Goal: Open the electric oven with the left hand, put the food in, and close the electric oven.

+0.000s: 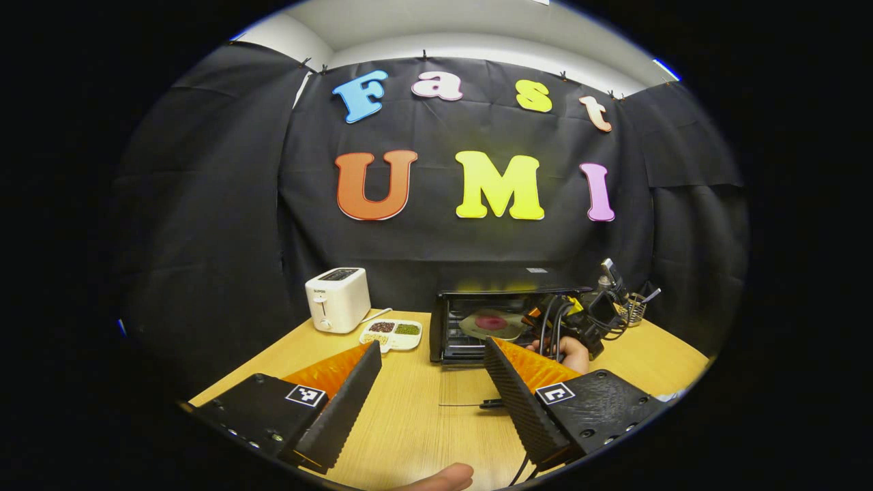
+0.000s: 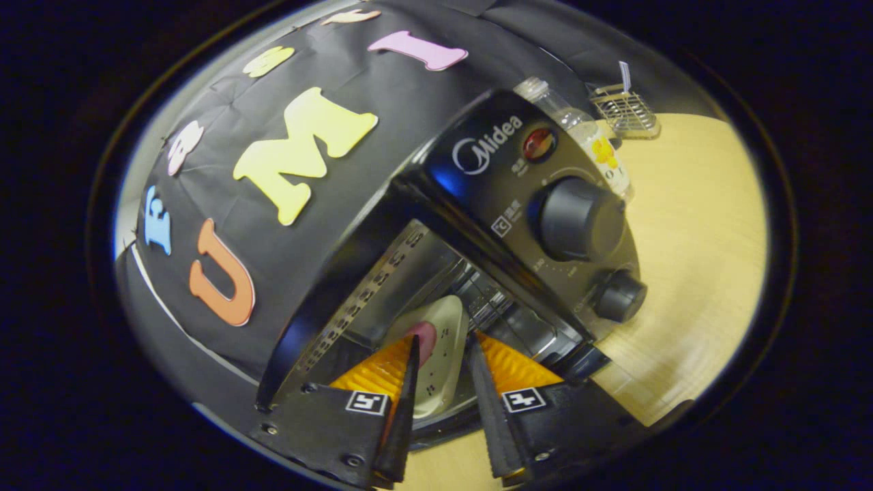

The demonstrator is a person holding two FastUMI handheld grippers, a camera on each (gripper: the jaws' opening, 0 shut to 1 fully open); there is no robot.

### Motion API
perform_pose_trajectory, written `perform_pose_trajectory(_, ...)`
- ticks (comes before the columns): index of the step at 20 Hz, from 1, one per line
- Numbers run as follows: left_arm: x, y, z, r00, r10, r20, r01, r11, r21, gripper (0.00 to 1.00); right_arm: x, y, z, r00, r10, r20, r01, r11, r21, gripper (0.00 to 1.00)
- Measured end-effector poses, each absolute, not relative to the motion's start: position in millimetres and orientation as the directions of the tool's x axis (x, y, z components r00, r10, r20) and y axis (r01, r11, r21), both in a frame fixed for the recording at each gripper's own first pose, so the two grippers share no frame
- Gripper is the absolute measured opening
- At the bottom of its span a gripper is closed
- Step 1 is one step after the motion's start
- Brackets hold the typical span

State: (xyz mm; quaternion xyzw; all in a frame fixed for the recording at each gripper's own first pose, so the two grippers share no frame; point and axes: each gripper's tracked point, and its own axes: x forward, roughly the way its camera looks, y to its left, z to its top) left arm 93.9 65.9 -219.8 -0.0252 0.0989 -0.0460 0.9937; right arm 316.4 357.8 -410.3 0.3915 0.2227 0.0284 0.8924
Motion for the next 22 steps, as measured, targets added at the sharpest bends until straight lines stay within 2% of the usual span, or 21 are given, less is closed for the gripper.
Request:
perform_pose_trajectory(3,104,57,-224,0.974,-0.104,-0.199,0.094,0.994,-0.059,0.96,293,351,-401,0.903,0.249,-0.35,0.059,0.735,0.675,0.67)
perform_pose_trajectory(4,107,54,-226,0.973,-0.109,-0.205,0.098,0.993,-0.062,0.96,286,346,-396,0.909,0.248,-0.334,0.039,0.749,0.661,0.83)
perform_pose_trajectory(8,111,41,-222,0.971,-0.11,-0.213,0.098,0.993,-0.067,0.96,250,340,-381,0.902,0.314,-0.298,-0.09,0.809,0.581,0.98)
perform_pose_trajectory(14,81,32,-219,0.974,-0.104,-0.203,0.099,0.995,-0.031,0.96,181,299,-345,0.904,0.348,-0.248,-0.222,0.879,0.423,1.0)
perform_pose_trajectory(22,39,16,-224,0.97,-0.095,-0.222,0.094,0.995,-0.015,0.96,103,225,-264,0.941,0.294,-0.166,-0.245,0.933,0.264,1.0)
